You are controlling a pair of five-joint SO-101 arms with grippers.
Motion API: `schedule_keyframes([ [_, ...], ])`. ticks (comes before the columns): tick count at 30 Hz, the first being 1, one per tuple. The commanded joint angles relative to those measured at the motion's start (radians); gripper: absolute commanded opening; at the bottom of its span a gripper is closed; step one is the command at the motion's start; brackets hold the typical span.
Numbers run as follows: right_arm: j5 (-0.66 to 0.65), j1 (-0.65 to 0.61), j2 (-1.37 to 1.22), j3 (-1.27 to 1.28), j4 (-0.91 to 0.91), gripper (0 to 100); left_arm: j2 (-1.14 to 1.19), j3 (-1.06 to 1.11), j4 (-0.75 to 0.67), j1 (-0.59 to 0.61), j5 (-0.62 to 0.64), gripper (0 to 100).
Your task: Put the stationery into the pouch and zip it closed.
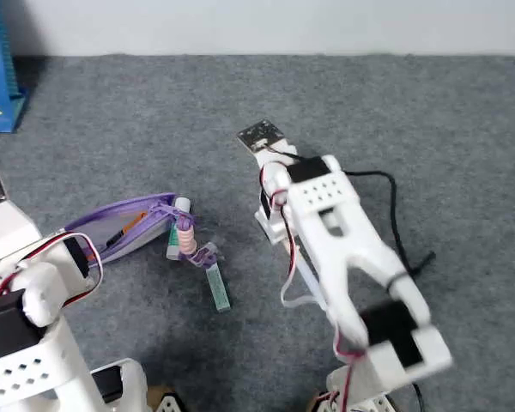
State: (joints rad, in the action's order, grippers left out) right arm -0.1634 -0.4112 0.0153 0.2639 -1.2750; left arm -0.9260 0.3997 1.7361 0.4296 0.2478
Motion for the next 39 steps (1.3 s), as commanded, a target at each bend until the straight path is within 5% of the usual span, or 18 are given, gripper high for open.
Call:
schedule_keyframes([
  [1,0.012,-0.047,0.254,0.092,-0.004,0.7,0.012,0.008,0.017,-0.005,0.011,1],
  [12,0.146,-0.266,0.802,0.183,0.01,0.7,0.012,0.008,0.017,-0.005,0.011,1],
  [19,0.186,-0.418,0.943,0.184,0.257,0.7,0.012,0.008,0.017,-0.005,0.011,1],
  [29,0.186,-0.512,0.977,0.215,0.746,0.7,0.012,0.008,0.017,-0.005,0.011,1],
  [39,0.183,-0.532,0.975,0.566,1.535,0.7,0.012,0.008,0.017,-0.005,0.008,1],
])
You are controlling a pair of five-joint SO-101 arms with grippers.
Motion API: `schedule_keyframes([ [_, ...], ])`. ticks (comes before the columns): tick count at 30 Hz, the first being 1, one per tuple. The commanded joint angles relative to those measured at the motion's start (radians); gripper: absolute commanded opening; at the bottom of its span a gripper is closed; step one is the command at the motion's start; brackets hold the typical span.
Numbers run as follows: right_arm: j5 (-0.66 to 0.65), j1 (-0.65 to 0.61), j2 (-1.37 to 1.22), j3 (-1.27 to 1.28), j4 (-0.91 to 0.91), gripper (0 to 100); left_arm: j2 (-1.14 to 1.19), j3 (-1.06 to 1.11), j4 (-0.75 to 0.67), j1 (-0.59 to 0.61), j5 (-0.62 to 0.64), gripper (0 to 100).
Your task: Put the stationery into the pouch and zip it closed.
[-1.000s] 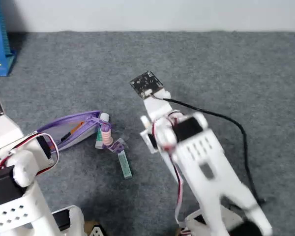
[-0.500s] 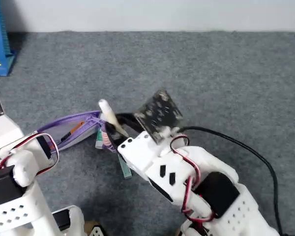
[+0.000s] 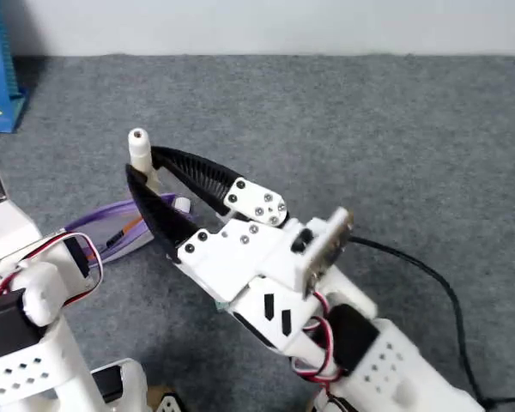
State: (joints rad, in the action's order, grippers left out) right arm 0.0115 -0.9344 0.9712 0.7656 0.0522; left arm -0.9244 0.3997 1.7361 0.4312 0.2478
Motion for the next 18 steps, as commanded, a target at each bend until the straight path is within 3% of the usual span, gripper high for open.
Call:
schedule_keyframes([
  [1,0.009,-0.008,0.019,0.098,0.245,0.7,0.011,0.008,0.017,-0.006,0.008,1],
  [6,0.012,-0.008,0.019,0.229,0.331,0.7,0.012,0.025,0.015,-0.011,0.011,1],
  [18,0.014,-0.016,-0.074,0.284,0.334,1.3,0.012,0.027,0.014,-0.011,0.012,1],
])
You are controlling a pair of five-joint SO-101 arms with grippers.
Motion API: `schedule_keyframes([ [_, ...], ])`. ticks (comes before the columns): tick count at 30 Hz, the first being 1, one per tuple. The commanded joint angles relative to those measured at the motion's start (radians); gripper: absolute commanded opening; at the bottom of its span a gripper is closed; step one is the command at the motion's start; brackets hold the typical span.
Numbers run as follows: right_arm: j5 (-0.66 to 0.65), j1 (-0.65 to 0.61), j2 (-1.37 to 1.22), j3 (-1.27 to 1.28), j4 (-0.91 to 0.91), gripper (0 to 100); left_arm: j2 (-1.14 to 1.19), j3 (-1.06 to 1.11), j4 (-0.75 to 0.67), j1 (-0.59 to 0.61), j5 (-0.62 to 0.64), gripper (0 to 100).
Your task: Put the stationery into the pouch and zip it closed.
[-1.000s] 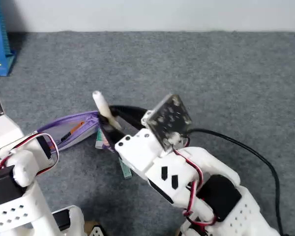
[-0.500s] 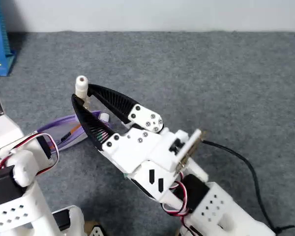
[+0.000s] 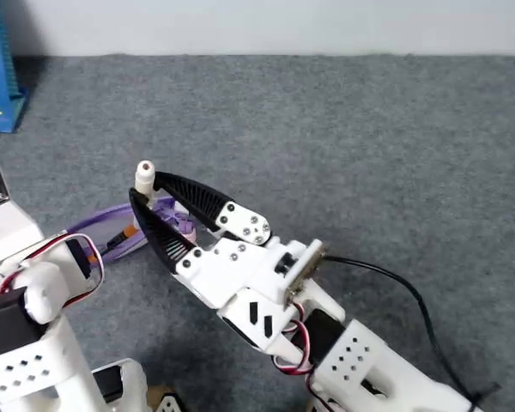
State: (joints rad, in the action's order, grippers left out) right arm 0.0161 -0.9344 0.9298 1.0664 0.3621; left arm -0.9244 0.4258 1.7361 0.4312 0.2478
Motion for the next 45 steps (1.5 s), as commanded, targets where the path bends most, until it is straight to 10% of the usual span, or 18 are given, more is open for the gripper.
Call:
schedule_keyframes([
  [1,0.008,-0.028,-0.044,-0.017,0.019,2.2,0.012,0.002,0.015,-0.011,0.012,1],
  [7,0.006,-0.081,-0.051,-0.017,-0.068,22.1,0.012,0.016,0.015,-0.008,0.012,1],
  [13,0.005,-0.058,0.035,-0.032,-0.26,18.9,0.012,0.016,0.015,-0.008,0.009,1],
  [29,0.247,0.14,0.225,-0.224,-1.489,17.7,0.012,0.018,0.017,-0.009,0.011,1],
  [45,0.292,0.13,-0.495,-0.264,-1.202,17.7,0.011,-0.067,0.015,0.12,-0.009,1],
])
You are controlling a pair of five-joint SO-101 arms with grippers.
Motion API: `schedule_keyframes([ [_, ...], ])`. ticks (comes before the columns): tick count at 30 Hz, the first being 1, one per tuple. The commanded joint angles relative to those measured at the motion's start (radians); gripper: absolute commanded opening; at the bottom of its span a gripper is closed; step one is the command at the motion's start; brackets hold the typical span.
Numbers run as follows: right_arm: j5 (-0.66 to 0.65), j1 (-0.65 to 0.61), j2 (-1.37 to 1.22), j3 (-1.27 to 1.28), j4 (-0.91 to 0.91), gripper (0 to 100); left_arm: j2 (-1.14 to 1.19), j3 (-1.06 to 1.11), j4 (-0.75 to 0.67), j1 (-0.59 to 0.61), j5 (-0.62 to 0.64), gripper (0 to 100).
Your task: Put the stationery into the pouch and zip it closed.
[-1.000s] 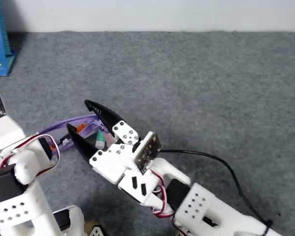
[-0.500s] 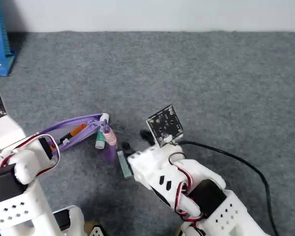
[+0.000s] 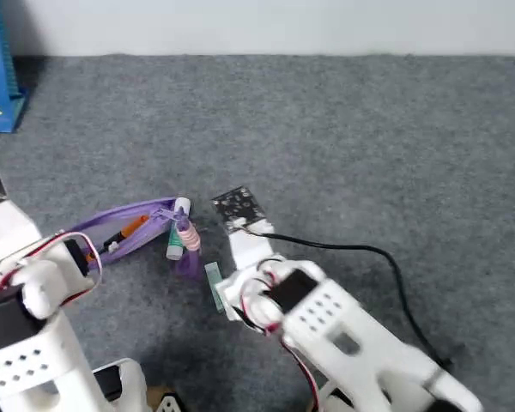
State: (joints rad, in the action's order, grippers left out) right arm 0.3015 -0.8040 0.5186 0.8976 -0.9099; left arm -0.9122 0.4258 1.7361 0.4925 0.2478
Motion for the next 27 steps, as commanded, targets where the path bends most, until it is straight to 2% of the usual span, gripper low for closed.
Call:
schedule_keyframes([
  [1,0.006,-0.007,-0.111,-0.112,0.073,17.7,0.0,-0.067,0.015,0.074,-0.028,1],
  [10,0.006,-0.051,-0.334,-0.256,0.157,17.7,0.0,-0.064,0.015,0.152,-0.066,1],
  [19,0.005,-0.024,-0.607,-0.417,0.153,17.2,0.0,-0.058,0.017,0.155,-0.066,1],
  [21,0.003,-0.012,-0.639,-0.428,0.151,11.7,-0.002,-0.041,0.017,0.155,-0.066,1],
  [23,0.003,0.001,-0.642,-0.428,0.151,1.7,-0.002,-0.022,0.015,0.155,-0.068,1],
  [27,0.003,0.012,-0.585,-0.427,0.054,1.6,-0.002,-0.008,0.015,0.153,-0.068,1],
])
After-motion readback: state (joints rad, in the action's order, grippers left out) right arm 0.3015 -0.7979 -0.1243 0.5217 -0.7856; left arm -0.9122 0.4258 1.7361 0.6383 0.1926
